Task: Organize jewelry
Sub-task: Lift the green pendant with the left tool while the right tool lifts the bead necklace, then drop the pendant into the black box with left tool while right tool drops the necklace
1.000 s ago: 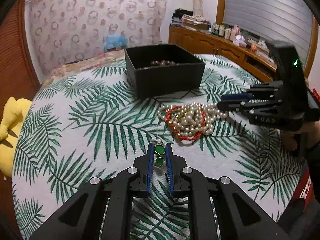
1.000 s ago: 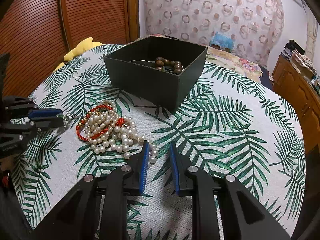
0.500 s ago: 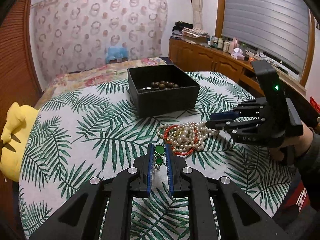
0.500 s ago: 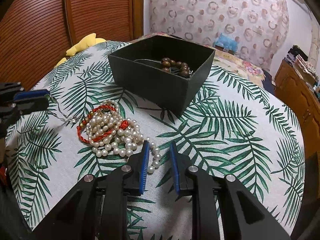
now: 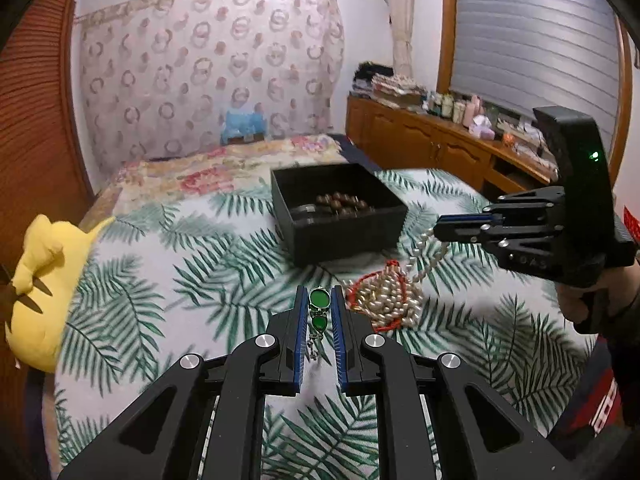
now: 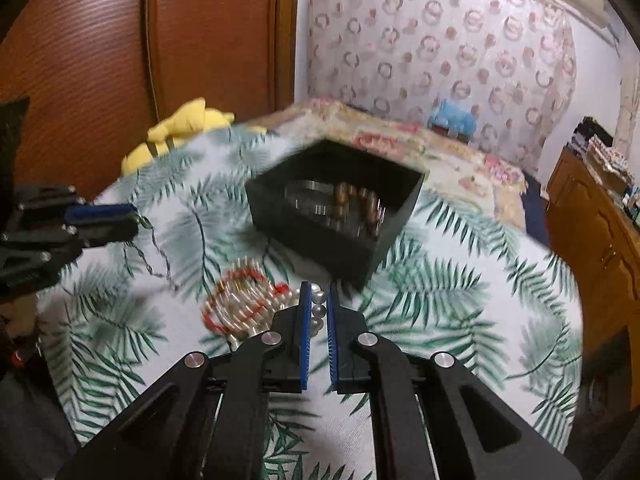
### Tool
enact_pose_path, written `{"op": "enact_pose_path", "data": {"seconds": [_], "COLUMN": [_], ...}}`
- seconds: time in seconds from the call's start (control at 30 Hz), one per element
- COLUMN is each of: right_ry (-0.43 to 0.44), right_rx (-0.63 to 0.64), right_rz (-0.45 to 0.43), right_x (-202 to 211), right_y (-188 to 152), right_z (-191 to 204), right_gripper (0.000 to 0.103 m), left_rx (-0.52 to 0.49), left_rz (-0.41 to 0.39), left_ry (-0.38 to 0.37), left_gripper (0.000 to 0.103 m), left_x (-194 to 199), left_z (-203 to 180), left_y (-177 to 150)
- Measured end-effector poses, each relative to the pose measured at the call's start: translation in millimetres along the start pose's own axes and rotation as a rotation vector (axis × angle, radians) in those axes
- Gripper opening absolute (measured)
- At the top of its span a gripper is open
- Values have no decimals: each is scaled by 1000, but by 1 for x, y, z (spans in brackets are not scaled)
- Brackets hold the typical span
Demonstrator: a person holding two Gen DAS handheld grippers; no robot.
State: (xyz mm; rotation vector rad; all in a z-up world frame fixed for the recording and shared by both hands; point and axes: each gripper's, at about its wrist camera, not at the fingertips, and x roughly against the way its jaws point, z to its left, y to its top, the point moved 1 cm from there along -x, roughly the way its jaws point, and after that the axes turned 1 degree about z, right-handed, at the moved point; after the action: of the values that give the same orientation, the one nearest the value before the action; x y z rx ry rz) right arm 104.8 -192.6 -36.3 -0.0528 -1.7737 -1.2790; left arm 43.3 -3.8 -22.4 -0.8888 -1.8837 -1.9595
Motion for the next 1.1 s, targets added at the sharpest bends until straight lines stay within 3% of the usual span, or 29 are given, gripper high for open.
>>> {"op": "enact_pose_path", "data": {"seconds": [0.5,1.1], "right_ry": [-69,-100], "right_rx": [31,40], "right_rz": [-158,-260], "right_x": [70,95], "right_y": [68,122], "right_z": [-5,-25], "right_gripper": [8,8], "left_rx": [0,-18], "left_rz": [-97,-105], "left_ry": [12,-12], "left_gripper": [11,11], "left_x": [34,9], "left_z": [12,11], "left_y": [34,66]}}
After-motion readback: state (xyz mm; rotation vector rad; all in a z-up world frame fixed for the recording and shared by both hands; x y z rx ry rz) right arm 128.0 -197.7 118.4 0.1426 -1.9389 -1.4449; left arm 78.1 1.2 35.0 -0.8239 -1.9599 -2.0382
